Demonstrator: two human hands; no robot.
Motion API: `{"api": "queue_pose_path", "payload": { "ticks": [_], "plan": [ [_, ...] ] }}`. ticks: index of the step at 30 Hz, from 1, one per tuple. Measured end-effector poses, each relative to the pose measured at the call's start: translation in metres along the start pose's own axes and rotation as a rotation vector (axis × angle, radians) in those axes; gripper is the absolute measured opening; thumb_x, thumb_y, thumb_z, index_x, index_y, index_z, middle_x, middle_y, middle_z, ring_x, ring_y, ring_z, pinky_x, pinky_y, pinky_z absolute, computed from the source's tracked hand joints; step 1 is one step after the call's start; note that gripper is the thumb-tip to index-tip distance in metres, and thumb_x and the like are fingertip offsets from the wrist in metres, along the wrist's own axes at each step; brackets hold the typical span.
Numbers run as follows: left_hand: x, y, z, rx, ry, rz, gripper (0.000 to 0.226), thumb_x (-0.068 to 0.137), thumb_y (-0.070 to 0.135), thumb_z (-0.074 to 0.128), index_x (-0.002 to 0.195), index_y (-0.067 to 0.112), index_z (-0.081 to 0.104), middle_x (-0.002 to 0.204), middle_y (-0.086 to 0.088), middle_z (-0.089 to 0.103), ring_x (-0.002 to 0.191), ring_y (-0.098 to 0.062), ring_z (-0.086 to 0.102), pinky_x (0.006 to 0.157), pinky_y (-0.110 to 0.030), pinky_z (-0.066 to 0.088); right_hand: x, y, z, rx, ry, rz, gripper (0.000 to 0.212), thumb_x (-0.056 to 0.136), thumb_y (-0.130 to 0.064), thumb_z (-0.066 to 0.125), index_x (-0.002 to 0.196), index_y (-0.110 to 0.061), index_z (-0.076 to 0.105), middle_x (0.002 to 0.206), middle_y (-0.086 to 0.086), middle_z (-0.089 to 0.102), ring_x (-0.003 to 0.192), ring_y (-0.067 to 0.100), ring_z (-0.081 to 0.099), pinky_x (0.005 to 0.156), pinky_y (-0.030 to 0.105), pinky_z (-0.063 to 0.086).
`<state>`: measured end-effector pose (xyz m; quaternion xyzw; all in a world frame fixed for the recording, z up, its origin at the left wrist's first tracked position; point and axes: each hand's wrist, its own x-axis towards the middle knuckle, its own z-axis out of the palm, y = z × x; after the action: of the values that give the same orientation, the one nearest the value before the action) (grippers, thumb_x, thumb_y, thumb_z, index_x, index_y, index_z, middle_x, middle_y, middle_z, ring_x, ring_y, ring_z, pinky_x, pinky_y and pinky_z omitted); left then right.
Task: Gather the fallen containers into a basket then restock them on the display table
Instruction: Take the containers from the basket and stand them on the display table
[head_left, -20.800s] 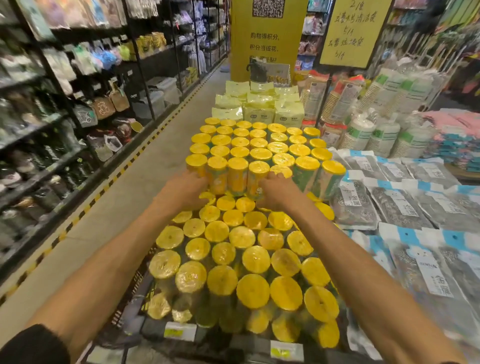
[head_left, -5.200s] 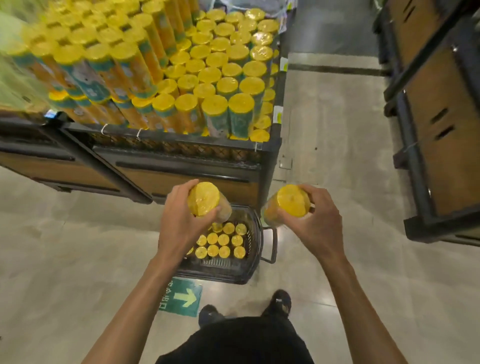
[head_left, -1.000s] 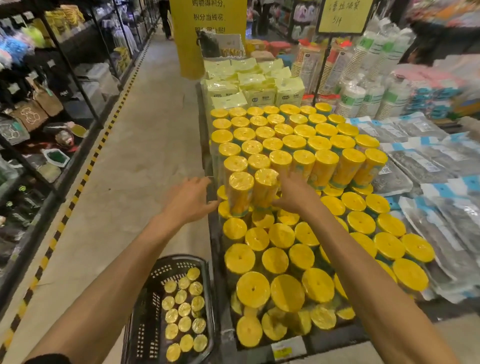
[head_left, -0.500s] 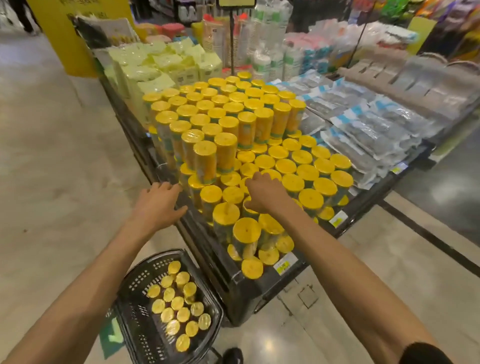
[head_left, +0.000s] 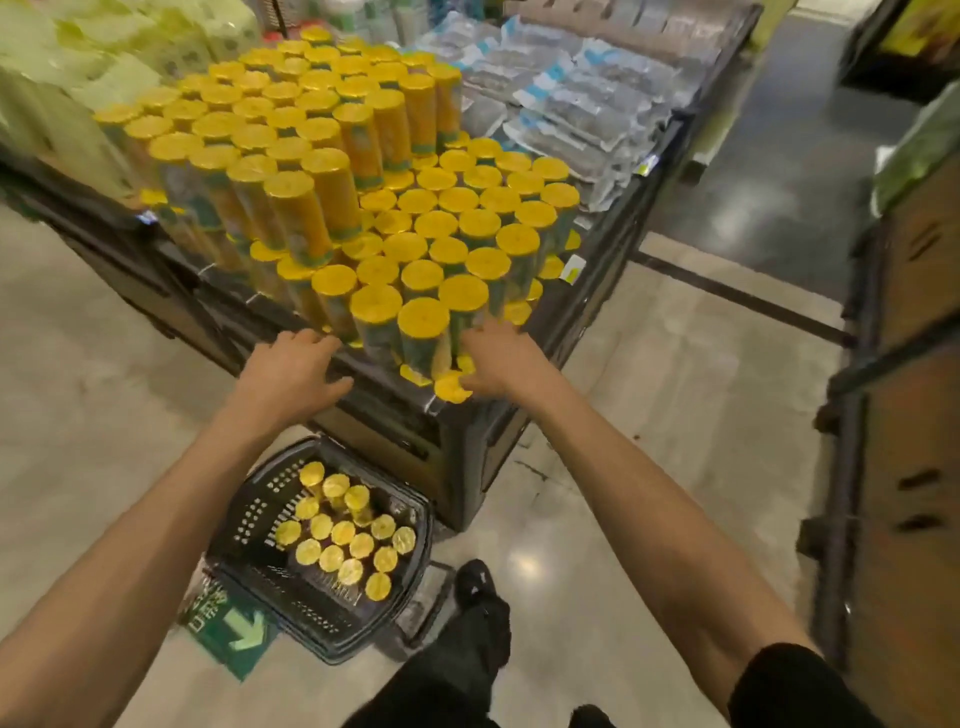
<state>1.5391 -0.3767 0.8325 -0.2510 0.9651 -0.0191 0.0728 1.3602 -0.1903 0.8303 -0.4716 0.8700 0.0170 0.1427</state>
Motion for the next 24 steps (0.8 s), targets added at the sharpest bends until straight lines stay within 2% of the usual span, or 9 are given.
{"api": "queue_pose_path", "payload": {
  "ticks": [2, 4, 8, 14, 20, 24],
  "plan": [
    [-0.014, 0.005, 0.008, -0.036, 0.012, 0.041, 0.051, 0.090, 0.051, 0.056, 0.132, 0.020, 0.053, 0.125, -0.008, 0.059, 0.114, -0.032, 0.056, 0.088, -0.049, 0.048, -0.018, -0.004, 0.015, 0.024, -0.033, 0.033, 0.047, 0.090, -0.037, 0.063, 0.125, -0.008, 0.052, 0.134, 0.019, 0.043, 0.122, 0.040, 0.044, 0.085, 0.049, 0.043],
    [-0.028, 0.009, 0.013, -0.051, -0.045, 0.049, 0.052, 0.090, 0.048, 0.056, 0.133, 0.020, 0.053, 0.126, -0.009, 0.058, 0.115, -0.033, 0.055, 0.089, -0.050, 0.047, -0.036, -0.013, 0.028, 0.081, -0.078, 0.061, 0.048, 0.092, -0.039, 0.061, 0.127, -0.009, 0.051, 0.134, 0.018, 0.042, 0.124, 0.040, 0.042, 0.092, 0.053, 0.042],
    [-0.058, 0.006, 0.028, -0.094, -0.054, 0.091, 0.048, 0.091, 0.048, 0.056, 0.129, 0.018, 0.056, 0.120, -0.011, 0.060, 0.110, -0.035, 0.056, 0.085, -0.048, 0.050, -0.063, -0.029, 0.048, 0.121, -0.134, 0.090, 0.049, 0.093, -0.039, 0.060, 0.131, -0.009, 0.047, 0.133, 0.018, 0.042, 0.124, 0.040, 0.041, 0.091, 0.050, 0.043],
    [-0.078, -0.015, 0.044, -0.083, -0.114, 0.107, 0.053, 0.092, 0.050, 0.055, 0.132, 0.016, 0.052, 0.125, -0.014, 0.057, 0.116, -0.035, 0.053, 0.090, -0.048, 0.047, -0.076, -0.056, 0.069, 0.157, -0.132, 0.142, 0.059, 0.093, -0.042, 0.059, 0.140, -0.012, 0.042, 0.133, 0.016, 0.044, 0.124, 0.038, 0.043, 0.093, 0.048, 0.046],
    [-0.075, -0.065, 0.075, -0.119, -0.142, 0.144, 0.052, 0.092, 0.049, 0.056, 0.128, 0.012, 0.054, 0.119, -0.017, 0.060, 0.114, -0.037, 0.054, 0.090, -0.049, 0.048, -0.065, -0.096, 0.093, 0.176, -0.185, 0.211, 0.059, 0.091, -0.042, 0.060, 0.139, -0.013, 0.043, 0.135, 0.016, 0.044, 0.124, 0.037, 0.044, 0.094, 0.047, 0.045],
    [-0.064, -0.124, 0.101, -0.140, -0.166, 0.159, 0.048, 0.091, 0.052, 0.055, 0.119, 0.014, 0.057, 0.114, -0.015, 0.061, 0.107, -0.036, 0.056, 0.084, -0.046, 0.050, -0.041, -0.137, 0.112, 0.206, -0.194, 0.273, 0.055, 0.091, -0.042, 0.060, 0.136, -0.014, 0.047, 0.131, 0.015, 0.047, 0.120, 0.036, 0.046, 0.092, 0.046, 0.046]
  ]
}}
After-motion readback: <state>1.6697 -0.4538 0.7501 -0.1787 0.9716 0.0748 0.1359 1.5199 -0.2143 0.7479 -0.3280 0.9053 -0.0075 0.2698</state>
